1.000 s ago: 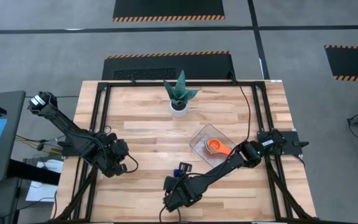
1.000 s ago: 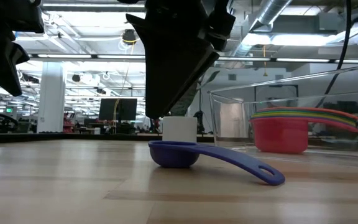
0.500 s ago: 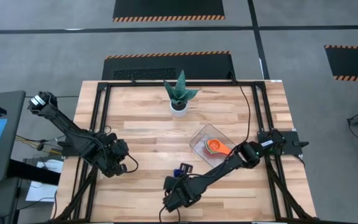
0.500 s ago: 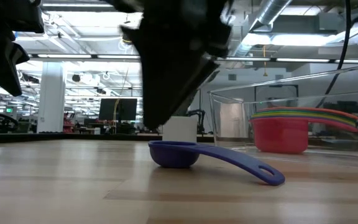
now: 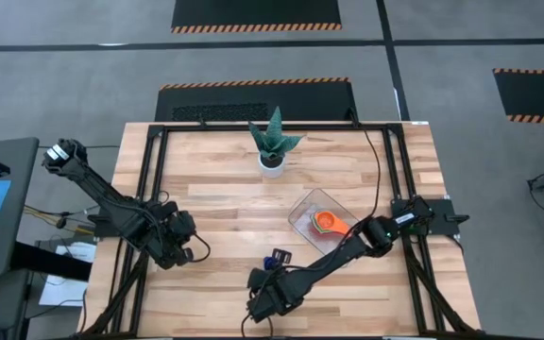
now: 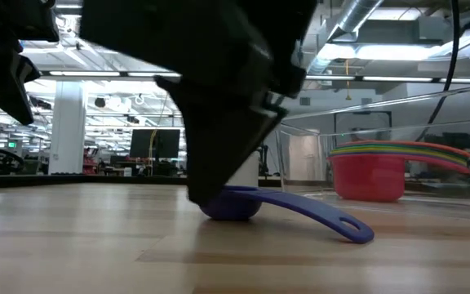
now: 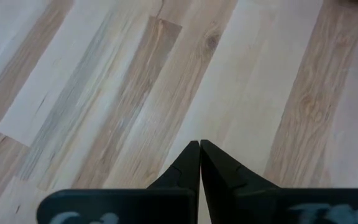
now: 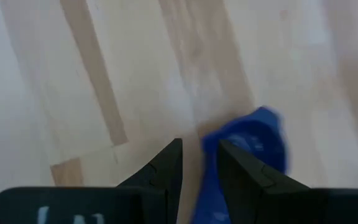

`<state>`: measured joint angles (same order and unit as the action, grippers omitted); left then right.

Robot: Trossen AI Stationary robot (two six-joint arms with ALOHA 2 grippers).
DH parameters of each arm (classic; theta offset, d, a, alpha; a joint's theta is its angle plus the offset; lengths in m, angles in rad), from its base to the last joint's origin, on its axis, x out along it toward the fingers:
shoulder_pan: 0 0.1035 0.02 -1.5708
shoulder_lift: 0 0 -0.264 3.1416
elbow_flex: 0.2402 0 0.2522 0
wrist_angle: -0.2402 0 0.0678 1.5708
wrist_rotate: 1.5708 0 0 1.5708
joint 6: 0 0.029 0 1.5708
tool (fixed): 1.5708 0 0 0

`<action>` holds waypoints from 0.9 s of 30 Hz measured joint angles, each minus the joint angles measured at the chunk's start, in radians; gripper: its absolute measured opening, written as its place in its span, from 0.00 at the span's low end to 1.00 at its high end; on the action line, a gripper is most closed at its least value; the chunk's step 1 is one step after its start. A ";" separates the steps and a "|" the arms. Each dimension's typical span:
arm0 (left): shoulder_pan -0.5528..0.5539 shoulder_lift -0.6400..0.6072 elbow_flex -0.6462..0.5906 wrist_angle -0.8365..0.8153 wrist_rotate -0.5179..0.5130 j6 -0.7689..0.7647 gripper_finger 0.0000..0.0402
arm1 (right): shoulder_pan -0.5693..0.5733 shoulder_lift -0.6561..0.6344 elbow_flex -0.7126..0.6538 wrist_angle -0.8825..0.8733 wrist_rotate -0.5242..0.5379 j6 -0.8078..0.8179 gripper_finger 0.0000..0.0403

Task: Nest measuring cups in basket
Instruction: Stack the violet measuring cup on top of the orange measuring cup

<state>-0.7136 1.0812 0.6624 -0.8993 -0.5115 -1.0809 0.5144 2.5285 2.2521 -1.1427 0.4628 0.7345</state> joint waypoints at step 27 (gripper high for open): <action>0.000 0.000 0.000 0.000 -0.025 0.000 0.00 | -0.027 -0.003 0.001 -0.070 -0.013 0.061 0.30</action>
<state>-0.7139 1.0809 0.6624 -0.8993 -0.5361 -1.0809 0.4873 2.5256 2.2532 -1.2125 0.4500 0.7956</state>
